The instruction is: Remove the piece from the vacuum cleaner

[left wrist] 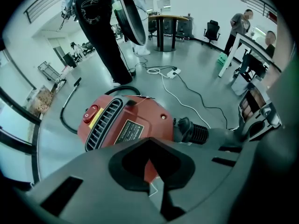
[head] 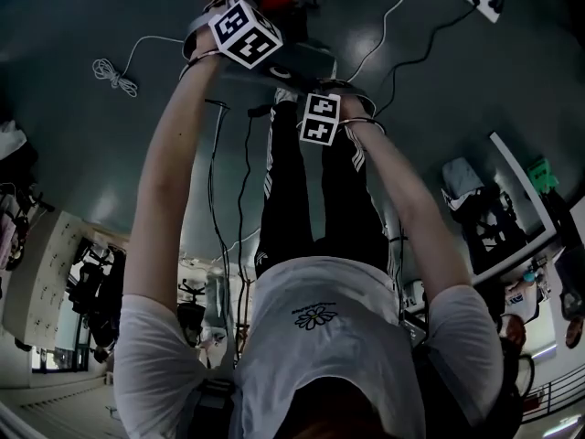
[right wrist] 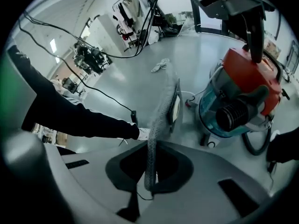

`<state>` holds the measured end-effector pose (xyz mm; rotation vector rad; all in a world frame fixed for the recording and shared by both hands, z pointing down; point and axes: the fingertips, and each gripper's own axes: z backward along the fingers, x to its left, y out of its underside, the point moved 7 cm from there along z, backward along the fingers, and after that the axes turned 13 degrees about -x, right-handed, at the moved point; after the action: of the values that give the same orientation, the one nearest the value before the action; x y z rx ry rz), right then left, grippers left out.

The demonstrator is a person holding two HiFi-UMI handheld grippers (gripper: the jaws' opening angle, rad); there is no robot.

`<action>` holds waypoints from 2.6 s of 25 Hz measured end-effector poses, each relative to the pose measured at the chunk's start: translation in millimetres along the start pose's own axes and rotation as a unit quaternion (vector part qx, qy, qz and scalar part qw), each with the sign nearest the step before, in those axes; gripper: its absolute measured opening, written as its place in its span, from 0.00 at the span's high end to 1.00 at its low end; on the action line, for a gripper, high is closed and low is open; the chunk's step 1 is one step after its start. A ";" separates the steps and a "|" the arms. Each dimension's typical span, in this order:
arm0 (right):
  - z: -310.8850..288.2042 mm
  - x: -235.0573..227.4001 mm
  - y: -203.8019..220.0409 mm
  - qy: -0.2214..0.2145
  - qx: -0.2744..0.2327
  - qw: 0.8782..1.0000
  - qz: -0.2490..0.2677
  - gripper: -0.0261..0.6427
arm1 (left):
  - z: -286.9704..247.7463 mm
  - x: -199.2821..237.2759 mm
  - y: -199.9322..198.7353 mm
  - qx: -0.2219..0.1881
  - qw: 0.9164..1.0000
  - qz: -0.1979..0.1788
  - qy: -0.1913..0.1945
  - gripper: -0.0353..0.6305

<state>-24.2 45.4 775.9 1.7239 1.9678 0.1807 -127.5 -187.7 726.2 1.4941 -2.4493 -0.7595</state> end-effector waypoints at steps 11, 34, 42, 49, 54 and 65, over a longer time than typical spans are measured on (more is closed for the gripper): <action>95.9 -11.7 -22.2 0.080 0.002 0.996 0.031 0.93 | 91.3 -28.5 -7.9 -0.087 0.967 0.229 -0.070 0.94; 579.0 16.0 -225.6 0.499 -0.505 0.701 -0.065 0.93 | 535.7 -8.6 -216.6 -0.586 0.682 0.239 -0.368 0.94; 627.3 41.0 -242.4 0.496 -0.621 0.601 -0.085 0.93 | 589.6 -22.2 -236.7 -0.637 0.638 0.204 -0.382 0.94; 625.6 56.6 -231.3 0.490 -0.630 0.593 -0.103 0.93 | 591.3 -46.0 -238.9 -0.631 0.642 0.190 -0.392 0.94; 625.1 59.0 -230.8 0.495 -0.626 0.594 -0.103 0.93 | 588.3 -45.4 -238.0 -0.629 0.644 0.193 -0.390 0.94; 624.3 56.1 -237.0 0.503 -0.618 0.597 -0.093 0.93 | 589.8 -35.3 -233.8 -0.636 0.636 0.199 -0.388 0.94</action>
<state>47.4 -87.9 123.1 0.3360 1.6322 2.2054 -163.0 -46.9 107.6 0.0035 -1.4574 -2.5417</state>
